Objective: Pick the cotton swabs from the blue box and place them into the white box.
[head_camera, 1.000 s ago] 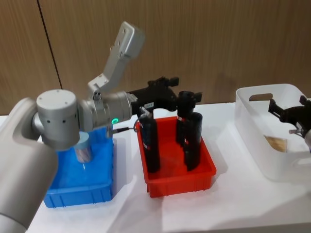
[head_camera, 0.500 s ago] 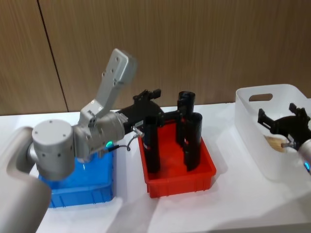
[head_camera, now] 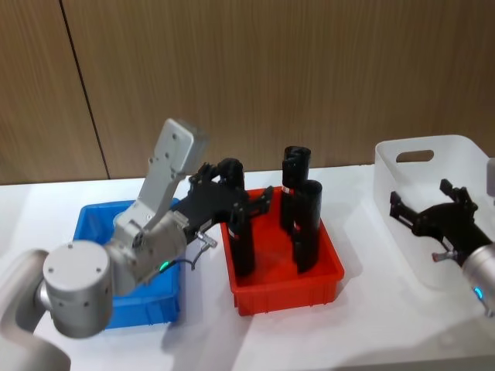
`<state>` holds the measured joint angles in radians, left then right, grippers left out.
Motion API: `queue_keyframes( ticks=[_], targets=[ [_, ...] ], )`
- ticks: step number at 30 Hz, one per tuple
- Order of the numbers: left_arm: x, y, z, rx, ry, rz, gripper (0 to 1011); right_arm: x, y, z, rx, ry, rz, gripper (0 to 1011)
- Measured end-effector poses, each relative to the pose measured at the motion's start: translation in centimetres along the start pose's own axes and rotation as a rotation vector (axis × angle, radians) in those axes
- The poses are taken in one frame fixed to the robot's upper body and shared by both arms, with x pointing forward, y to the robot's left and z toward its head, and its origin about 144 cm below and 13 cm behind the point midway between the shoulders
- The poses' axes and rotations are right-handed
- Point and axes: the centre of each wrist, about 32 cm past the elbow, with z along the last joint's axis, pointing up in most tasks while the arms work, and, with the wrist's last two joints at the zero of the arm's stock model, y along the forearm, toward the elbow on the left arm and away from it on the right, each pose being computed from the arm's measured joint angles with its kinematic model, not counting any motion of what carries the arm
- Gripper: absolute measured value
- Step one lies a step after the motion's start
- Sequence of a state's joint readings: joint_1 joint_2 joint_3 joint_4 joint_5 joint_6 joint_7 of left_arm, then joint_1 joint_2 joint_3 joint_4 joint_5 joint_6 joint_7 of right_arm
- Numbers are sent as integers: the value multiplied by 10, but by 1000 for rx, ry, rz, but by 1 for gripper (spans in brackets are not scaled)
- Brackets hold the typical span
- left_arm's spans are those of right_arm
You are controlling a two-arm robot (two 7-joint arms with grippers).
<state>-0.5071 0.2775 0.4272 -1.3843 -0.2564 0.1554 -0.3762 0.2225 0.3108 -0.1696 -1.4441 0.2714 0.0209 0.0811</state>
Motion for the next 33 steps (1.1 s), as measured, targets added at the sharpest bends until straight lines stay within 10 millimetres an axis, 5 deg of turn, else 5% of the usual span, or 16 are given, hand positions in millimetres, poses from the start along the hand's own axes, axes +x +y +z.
queue_keyframes(
  ticks=[18,33],
  targets=[
    [-37,39,-27,-42,-56,180,1004,-41,-47,8,33,18,104,1002],
    [-58,60,-37,-71,-73,263,1004,-55,-65,14,45,30,139,1002]
  ],
)
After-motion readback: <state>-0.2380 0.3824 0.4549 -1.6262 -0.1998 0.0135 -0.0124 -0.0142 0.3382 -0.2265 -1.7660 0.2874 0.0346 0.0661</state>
